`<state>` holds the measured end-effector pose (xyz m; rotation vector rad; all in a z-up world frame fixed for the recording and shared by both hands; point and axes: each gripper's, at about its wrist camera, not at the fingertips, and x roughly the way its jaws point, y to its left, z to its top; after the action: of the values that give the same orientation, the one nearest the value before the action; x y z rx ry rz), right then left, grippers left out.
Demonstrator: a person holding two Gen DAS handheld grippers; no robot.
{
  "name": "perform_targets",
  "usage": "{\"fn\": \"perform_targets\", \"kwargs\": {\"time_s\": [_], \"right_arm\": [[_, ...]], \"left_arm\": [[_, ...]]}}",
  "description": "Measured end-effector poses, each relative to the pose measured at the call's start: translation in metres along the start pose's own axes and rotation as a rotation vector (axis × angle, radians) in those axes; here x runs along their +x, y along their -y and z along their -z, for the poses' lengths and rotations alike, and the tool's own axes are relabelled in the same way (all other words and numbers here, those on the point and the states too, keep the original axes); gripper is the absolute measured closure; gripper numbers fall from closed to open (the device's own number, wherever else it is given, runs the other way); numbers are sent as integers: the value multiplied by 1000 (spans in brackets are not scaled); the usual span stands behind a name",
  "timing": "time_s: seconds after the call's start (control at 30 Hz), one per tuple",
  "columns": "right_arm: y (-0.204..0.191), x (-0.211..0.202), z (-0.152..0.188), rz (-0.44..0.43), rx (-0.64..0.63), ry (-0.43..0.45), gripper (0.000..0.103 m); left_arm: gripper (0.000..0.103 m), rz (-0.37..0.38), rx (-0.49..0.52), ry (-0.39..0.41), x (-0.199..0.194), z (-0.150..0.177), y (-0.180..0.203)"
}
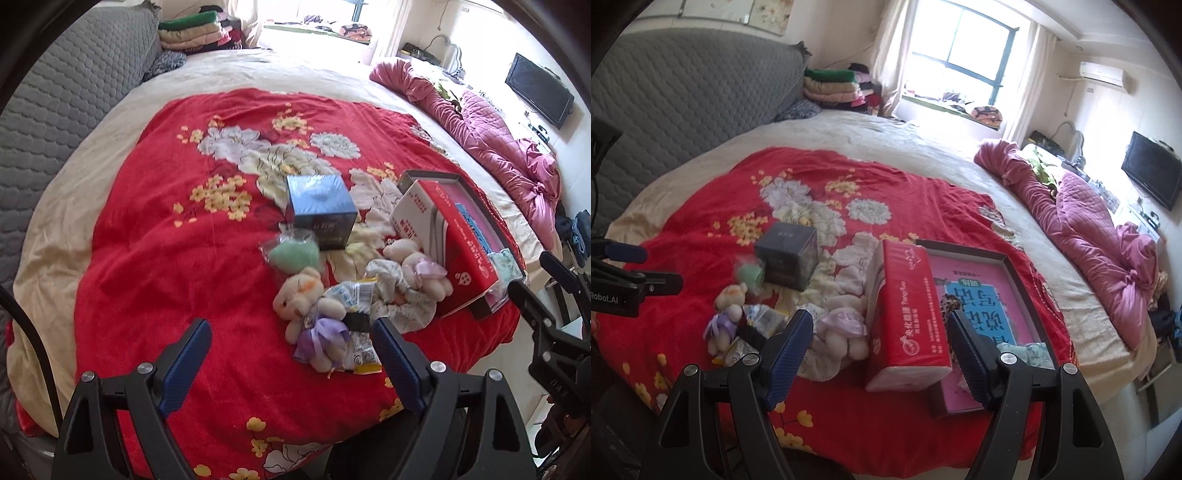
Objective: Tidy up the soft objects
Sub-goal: 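Grasp the purple-dressed teddy bear with the left tool while the right tool grasps the pink-dressed bear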
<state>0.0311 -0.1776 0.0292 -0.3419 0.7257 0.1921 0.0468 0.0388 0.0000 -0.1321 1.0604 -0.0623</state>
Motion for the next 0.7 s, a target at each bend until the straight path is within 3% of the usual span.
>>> {"fn": "perform_targets", "kwargs": {"time_s": [0.27,0.7], "right_arm": [[-28,38,8,-1,-106,-95,27],[-36,99,7,59,-228,-203,27]], "left_arm": [[15,27,-46,-64,31,12,-9],[15,74,-57,-98,69,12,-7]]}}
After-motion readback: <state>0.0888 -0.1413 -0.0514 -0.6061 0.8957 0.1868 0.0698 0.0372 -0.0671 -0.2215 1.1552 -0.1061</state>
